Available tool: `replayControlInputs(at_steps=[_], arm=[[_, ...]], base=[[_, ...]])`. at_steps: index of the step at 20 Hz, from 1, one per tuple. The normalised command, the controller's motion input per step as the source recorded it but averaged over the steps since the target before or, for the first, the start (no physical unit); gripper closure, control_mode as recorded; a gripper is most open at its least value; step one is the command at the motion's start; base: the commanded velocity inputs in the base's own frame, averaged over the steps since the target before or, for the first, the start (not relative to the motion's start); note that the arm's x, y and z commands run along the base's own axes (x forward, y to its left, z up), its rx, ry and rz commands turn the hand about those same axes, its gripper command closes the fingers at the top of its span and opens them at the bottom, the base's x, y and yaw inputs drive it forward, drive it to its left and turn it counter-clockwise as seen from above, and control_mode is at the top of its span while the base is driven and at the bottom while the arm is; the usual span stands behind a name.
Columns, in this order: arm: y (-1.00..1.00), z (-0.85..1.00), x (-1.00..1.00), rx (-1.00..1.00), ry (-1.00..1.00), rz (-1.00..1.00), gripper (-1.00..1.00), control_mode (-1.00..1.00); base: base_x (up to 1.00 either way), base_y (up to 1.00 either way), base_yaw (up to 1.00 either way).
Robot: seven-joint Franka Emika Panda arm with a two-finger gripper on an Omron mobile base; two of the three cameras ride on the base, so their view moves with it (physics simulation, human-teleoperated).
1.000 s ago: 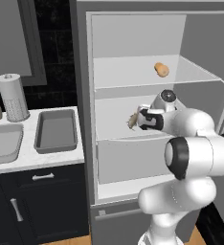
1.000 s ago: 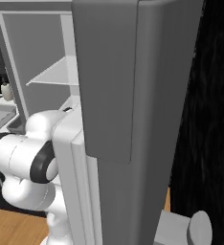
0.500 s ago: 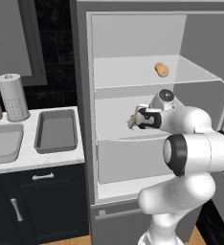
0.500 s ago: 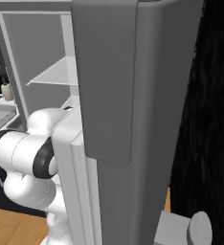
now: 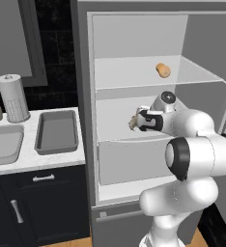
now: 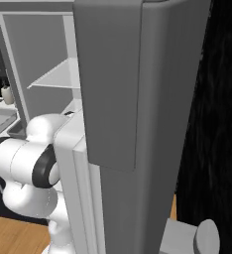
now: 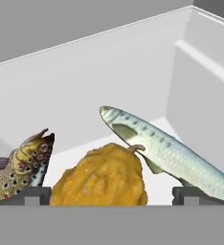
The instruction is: Place one squash and one fish in each tupperware on the nearby counter, to pack two identical lunches.
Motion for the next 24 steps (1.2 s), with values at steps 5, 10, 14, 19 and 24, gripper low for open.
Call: replayControlInputs(at_steps=[5,10,14,19,24], arm=[[0.0,-0.19,0.0,0.0,0.0,0.0,-1.0,-1.0],[0.0,-0.31,0.0,0.0,0.0,0.0,-1.0,-1.0],[0.01,-0.47,0.0,0.0,0.0,0.0,1.0,-1.0],[0.0,-0.03,0.0,0.0,0.0,0.0,1.0,-1.0],[0.0,0.0,-0.13,0.0,-0.01,0.0,1.0,-1.0]], base=[[0.0,0.0,0.0],[0.0,0.0,0.0],[0.0,0.0,0.0],[0.0,0.0,0.0],[0.0,0.0,0.0]])
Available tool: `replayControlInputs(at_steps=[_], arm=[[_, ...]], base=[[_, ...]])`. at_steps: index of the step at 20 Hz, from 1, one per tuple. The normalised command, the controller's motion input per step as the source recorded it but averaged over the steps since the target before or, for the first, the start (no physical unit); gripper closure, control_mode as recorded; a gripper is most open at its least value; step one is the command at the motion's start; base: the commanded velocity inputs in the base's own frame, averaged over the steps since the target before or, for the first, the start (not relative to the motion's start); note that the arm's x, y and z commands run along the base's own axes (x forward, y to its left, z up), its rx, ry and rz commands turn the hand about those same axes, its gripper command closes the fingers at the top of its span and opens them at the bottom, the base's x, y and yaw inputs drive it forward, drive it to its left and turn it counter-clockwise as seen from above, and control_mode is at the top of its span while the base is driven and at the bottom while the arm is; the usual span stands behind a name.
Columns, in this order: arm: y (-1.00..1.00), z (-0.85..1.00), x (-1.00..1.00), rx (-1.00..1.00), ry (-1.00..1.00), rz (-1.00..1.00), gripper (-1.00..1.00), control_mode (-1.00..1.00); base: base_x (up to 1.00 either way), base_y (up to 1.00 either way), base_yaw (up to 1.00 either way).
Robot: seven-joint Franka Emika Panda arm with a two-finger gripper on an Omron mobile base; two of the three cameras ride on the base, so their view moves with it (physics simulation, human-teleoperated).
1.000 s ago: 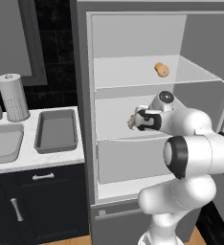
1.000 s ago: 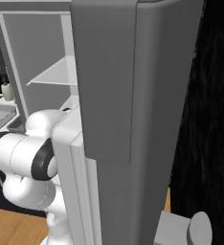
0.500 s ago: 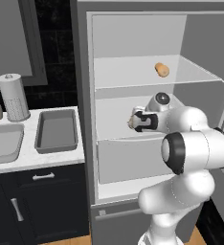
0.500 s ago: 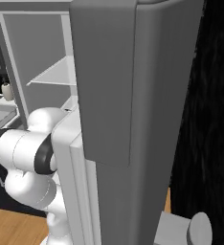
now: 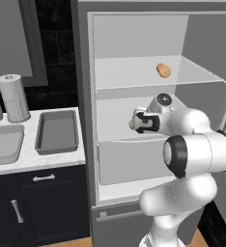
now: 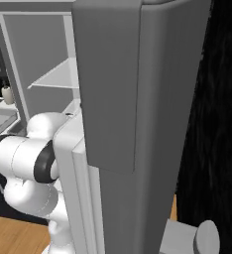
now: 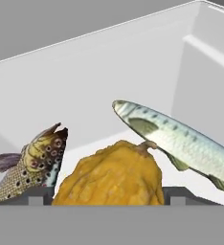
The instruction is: Place one squash and one fish in each tupperware on the nearby counter, to pack two identical lunches.
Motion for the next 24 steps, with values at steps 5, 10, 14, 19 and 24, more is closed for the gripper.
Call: replayControlInputs(at_steps=[5,10,14,19,24], arm=[[0.12,0.16,-0.7,0.0,-0.15,0.02,1.0,-1.0],[0.04,0.94,-0.84,0.03,-0.09,0.0,1.0,-1.0],[0.15,1.0,-0.73,0.05,0.0,0.0,1.0,-1.0],[0.19,0.99,-0.79,0.08,0.23,0.05,1.0,-1.0],[0.02,0.28,-1.0,0.03,0.34,0.02,1.0,-1.0]], base=[[0.0,0.0,0.0],[0.0,0.0,0.0],[0.0,0.0,0.0],[0.0,0.0,0.0],[0.0,0.0,0.0]])
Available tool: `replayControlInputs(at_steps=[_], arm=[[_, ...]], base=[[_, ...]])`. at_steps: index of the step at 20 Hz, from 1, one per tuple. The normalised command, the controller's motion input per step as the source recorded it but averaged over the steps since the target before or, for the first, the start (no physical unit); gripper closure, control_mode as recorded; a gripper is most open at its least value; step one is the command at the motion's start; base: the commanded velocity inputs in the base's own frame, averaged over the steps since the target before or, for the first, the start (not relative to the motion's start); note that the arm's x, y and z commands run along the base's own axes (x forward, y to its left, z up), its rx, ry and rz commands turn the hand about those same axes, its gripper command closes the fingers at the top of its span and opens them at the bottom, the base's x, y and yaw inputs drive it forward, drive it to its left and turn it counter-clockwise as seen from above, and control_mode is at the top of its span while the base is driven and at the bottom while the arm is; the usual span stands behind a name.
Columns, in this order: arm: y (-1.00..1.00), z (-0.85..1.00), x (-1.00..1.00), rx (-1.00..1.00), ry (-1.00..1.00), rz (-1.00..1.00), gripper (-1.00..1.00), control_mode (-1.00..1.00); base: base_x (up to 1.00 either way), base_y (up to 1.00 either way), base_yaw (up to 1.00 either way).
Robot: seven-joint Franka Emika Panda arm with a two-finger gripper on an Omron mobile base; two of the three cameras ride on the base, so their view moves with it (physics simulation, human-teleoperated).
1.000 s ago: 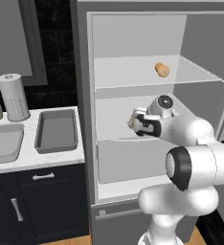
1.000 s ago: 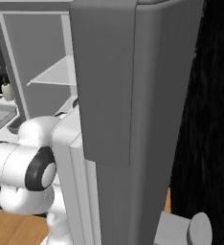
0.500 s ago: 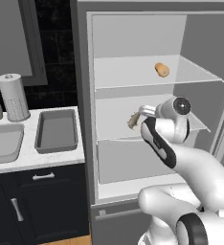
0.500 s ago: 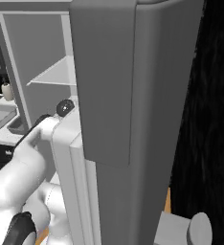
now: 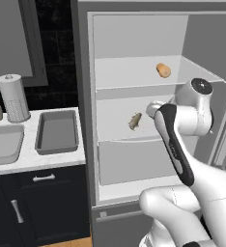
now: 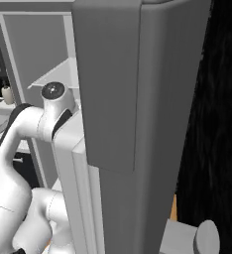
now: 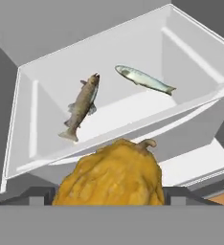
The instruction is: Place one squash and one fish in each tupperware on the nearby counter, to pack two identical lunches.
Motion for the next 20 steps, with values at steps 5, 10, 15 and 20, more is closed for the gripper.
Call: replayControlInputs(at_steps=[5,10,15,20], arm=[[-0.25,0.02,-1.0,0.02,0.12,-0.06,1.0,-1.0],[-0.08,0.0,-0.93,0.0,-0.06,-0.01,1.0,-1.0],[0.0,0.0,0.0,0.0,0.0,0.0,1.0,1.0],[0.0,0.0,0.0,0.0,0.0,0.0,1.0,1.0]], base=[[0.0,0.0,0.0],[0.0,0.0,0.0],[-0.56,0.86,0.14],[-0.15,1.0,0.19]])
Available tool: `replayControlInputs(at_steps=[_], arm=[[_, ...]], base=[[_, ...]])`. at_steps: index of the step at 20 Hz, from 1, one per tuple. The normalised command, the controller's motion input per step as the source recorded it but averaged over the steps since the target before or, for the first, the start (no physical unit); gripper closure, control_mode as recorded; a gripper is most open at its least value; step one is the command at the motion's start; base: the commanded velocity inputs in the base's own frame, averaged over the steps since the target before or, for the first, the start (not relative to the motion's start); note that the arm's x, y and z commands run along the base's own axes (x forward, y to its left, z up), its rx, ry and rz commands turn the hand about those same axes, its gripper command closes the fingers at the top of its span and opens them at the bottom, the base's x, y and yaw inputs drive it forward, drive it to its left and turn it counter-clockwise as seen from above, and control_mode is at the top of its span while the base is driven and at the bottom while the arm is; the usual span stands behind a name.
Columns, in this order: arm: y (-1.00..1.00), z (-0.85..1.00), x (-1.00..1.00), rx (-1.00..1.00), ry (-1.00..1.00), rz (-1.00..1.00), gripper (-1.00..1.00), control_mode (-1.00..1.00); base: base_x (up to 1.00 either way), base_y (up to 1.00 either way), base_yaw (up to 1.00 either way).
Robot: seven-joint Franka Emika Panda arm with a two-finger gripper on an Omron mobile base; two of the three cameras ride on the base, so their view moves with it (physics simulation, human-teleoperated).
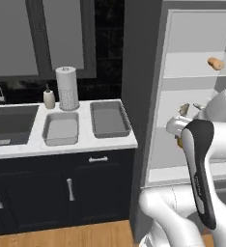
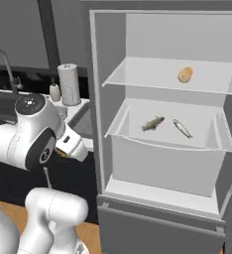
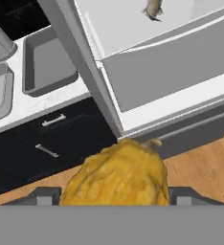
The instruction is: Place one squash and one fish in each tupperware on the nearby counter, to pack two identical lunches.
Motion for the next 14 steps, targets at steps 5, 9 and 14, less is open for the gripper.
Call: replayControlInputs(at_steps=[5,9,14], arm=[[0.0,0.0,0.0,0.0,0.0,0.0,1.0,1.0],[0.0,0.0,0.0,0.0,0.0,0.0,1.0,1.0],[0.0,0.0,0.0,0.0,0.0,0.0,1.0,1.0]], base=[[0.13,1.0,0.08],[0.8,0.75,-0.02],[1.0,-0.15,-0.14]])
